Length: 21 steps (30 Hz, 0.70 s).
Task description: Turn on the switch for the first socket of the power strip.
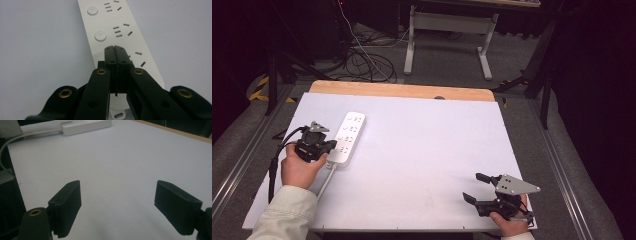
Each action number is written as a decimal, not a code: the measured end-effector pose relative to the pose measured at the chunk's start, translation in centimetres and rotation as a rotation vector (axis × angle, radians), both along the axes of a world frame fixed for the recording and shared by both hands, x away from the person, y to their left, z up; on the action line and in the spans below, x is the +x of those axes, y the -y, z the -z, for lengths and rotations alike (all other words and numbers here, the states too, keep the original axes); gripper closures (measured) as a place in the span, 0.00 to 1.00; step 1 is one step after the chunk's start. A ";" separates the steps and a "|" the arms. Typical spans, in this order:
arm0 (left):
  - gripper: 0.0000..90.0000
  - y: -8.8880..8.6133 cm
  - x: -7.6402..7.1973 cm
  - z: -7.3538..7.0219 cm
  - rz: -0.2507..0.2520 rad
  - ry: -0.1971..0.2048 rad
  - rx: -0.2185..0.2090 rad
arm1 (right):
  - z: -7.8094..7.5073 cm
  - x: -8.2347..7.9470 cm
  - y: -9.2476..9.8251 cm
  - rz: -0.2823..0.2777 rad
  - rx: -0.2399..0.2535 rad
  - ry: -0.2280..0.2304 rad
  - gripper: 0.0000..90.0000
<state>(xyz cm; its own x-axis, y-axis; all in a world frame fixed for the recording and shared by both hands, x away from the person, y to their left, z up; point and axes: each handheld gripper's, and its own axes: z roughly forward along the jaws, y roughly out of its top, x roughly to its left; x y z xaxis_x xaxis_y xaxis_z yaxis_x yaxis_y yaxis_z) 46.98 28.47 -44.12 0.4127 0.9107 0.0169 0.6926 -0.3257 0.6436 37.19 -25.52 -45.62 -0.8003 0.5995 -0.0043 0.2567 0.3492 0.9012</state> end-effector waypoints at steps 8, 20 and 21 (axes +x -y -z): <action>1.00 0.2 0.3 0.4 0.011 -0.026 0.020 | 0.0 0.0 0.0 -0.001 -0.001 -0.001 0.24; 1.00 0.2 0.2 0.7 0.001 -0.005 0.031 | 0.0 -0.1 0.0 -0.002 0.002 -0.001 0.24; 1.00 0.2 0.2 0.7 0.002 -0.003 0.032 | 0.0 -0.1 0.0 -0.003 0.003 -0.001 0.24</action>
<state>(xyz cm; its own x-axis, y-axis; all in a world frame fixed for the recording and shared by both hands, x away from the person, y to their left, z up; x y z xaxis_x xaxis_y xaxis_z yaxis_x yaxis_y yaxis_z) 47.18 28.27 -44.80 0.4143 0.9091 0.0447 0.6940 -0.3472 0.6307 37.11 -25.56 -45.58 -0.8020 0.5973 -0.0011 0.2571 0.3469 0.9020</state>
